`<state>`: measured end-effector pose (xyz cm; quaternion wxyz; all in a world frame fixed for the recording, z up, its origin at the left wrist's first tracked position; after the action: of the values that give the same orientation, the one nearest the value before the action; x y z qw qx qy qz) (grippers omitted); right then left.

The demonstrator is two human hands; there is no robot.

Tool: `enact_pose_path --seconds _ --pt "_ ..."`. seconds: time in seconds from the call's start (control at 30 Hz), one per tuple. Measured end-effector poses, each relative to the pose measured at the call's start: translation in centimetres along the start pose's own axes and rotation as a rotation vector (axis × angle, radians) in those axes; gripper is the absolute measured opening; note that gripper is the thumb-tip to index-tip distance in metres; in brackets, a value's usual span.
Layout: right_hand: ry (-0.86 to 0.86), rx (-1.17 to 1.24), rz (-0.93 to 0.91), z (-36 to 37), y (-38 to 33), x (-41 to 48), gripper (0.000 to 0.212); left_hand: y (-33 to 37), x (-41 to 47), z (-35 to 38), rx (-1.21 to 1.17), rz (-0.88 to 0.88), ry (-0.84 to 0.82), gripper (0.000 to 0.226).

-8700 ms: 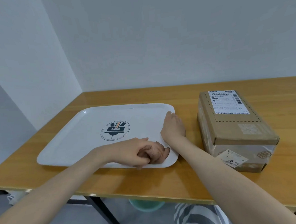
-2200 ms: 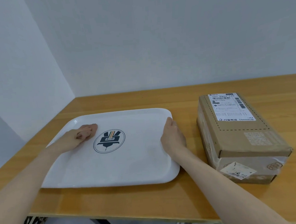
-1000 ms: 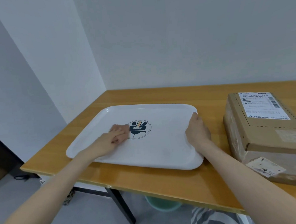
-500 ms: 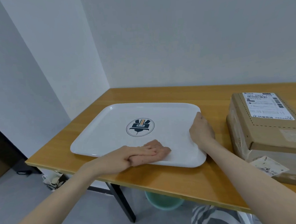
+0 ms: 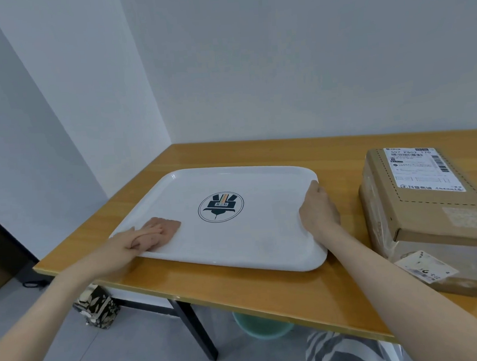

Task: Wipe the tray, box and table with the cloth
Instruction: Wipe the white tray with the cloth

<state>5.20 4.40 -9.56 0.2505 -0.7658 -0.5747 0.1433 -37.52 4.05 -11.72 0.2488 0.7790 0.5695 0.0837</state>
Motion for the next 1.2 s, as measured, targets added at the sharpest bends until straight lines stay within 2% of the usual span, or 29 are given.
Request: enact_pose_path --seconds 0.07,0.13,0.2,0.27,0.33,0.4,0.47,0.63,0.77,0.87,0.93,1.0,1.1,1.13,1.2 --pt "0.000 -0.006 0.000 0.0 0.0 0.0 0.044 7.5 -0.9 1.2 0.018 0.028 -0.081 0.070" --pt "0.002 -0.005 0.002 0.0 0.0 -0.1 0.044 11.2 0.0 3.1 0.070 0.090 -0.163 0.089" --pt "0.002 0.001 0.005 0.0 0.1 -0.1 0.044 15.3 0.9 5.5 0.076 0.207 -0.226 0.088" --pt "-0.001 0.007 0.003 0.0 0.1 -0.2 0.044 19.1 2.0 8.0 0.113 0.348 -0.310 0.078" --pt "-0.004 0.011 -0.001 -0.1 0.1 -0.2 0.047 22.4 2.8 9.0 0.162 0.425 -0.319 0.073" --pt "0.000 0.012 -0.002 -0.1 0.0 -0.2 0.045 23.6 4.7 9.0 0.250 0.440 -0.247 0.072" --pt "0.006 0.008 -0.001 -0.1 0.0 -0.2 0.043 23.9 6.4 8.3 0.332 0.409 -0.149 0.071" --pt "0.002 0.000 -0.003 -0.1 0.0 -0.2 0.045 22.1 9.9 5.9 0.314 0.270 -0.014 0.061" --pt "-0.006 -0.031 0.002 0.2 0.0 -0.1 0.048 18.4 10.7 3.4 0.357 0.017 0.049 0.050" --pt "0.007 -0.104 -0.015 -0.4 -0.3 -0.5 0.044 17.8 9.3 1.1 0.493 -0.187 0.156 0.023" --pt "0.027 -0.159 -0.028 -0.8 -0.7 -0.7 0.044 17.9 8.8 0.4 0.567 -0.261 0.115 0.022" --pt "0.047 -0.217 -0.051 -1.0 -1.1 -0.7 0.048 17.7 8.7 0.1 0.450 -0.281 0.004 0.020" --pt "0.053 -0.321 -0.149 -1.1 -2.3 -0.8 0.057 18.8 7.7 0.0 -0.101 -0.230 -0.137 0.009" --pt "0.052 -0.321 -0.191 -1.2 -2.8 -1.1 0.056 19.8 7.2 0.0 -0.267 -0.192 -0.164 0.012" --pt "0.058 -0.189 -0.269 -1.8 -4.0 -2.1 0.051 21.9 6.7 -0.1 -0.509 -0.104 -0.201 0.019"
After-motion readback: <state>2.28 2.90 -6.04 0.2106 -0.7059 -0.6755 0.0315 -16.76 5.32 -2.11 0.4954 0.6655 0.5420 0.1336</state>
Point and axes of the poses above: each hand's wrist, its own x-axis towards the middle knuckle, its own z-axis out of the palm, y = z × x, the point moved 9 cm from there along x, towards the middle knuckle, and after that the axes turned 4 degrees about -y, right-handed, at the moved point
